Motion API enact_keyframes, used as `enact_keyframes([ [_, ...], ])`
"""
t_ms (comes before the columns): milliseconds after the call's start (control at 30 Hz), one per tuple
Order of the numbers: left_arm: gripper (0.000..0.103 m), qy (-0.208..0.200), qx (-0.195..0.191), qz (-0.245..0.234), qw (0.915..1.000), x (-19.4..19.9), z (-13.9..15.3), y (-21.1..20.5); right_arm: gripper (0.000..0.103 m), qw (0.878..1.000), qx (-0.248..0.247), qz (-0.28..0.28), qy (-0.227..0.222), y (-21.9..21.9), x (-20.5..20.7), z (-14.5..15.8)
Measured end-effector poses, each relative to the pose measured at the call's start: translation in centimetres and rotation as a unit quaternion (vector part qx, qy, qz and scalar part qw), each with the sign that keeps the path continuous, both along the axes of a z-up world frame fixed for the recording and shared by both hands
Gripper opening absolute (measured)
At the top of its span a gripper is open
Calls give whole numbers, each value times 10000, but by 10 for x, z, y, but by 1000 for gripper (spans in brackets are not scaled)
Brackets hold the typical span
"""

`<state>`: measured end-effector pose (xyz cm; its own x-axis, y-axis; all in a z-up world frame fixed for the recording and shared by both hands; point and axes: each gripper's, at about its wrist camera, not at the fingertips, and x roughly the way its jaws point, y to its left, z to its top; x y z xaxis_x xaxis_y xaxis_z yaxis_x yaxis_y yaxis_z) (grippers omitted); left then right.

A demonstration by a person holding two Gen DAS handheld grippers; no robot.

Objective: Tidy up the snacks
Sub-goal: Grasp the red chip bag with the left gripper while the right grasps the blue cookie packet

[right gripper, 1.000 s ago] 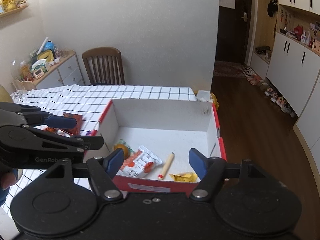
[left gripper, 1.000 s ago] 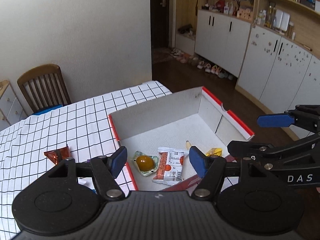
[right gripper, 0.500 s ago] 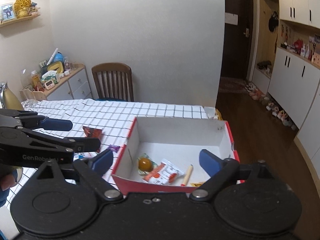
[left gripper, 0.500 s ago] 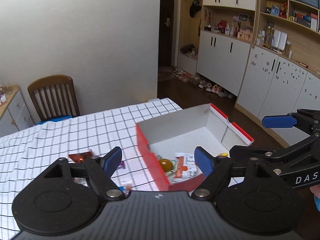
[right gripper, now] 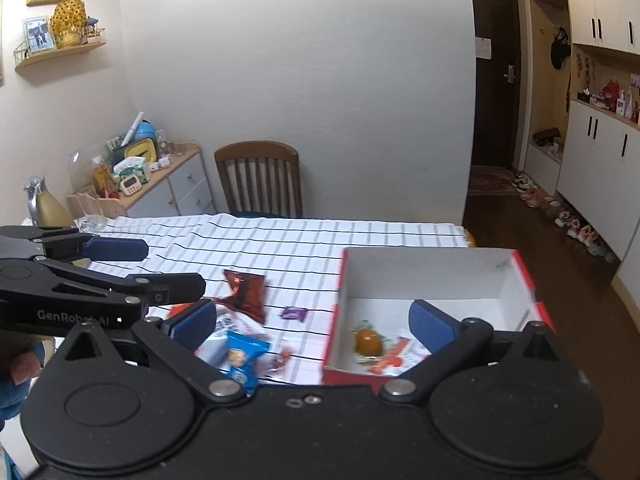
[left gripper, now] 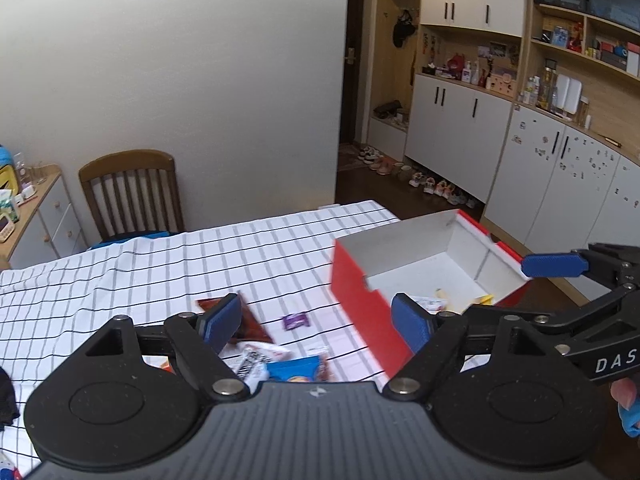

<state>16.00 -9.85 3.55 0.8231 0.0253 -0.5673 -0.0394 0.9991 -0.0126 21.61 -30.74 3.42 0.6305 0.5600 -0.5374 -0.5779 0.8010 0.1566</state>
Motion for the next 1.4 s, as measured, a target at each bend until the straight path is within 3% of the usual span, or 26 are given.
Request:
enact_keyframes([
  [300, 83, 96, 169, 498, 9986, -1, -22, 62, 103, 9996, 71, -42, 271, 43, -10, -19],
  [567, 83, 519, -13, 754, 9958, 16, -53, 106, 103, 9990, -50, -111, 429, 73, -13, -44],
  [1033, 83, 1523, -1238, 1335, 9714, 69, -115, 166, 101, 9956, -586, -141, 715, 115, 0, -94],
  [1400, 83, 1777, -1465, 1575, 9603, 99, -143, 171, 88, 9897, -1022, 85, 1002, 147, 14, -128],
])
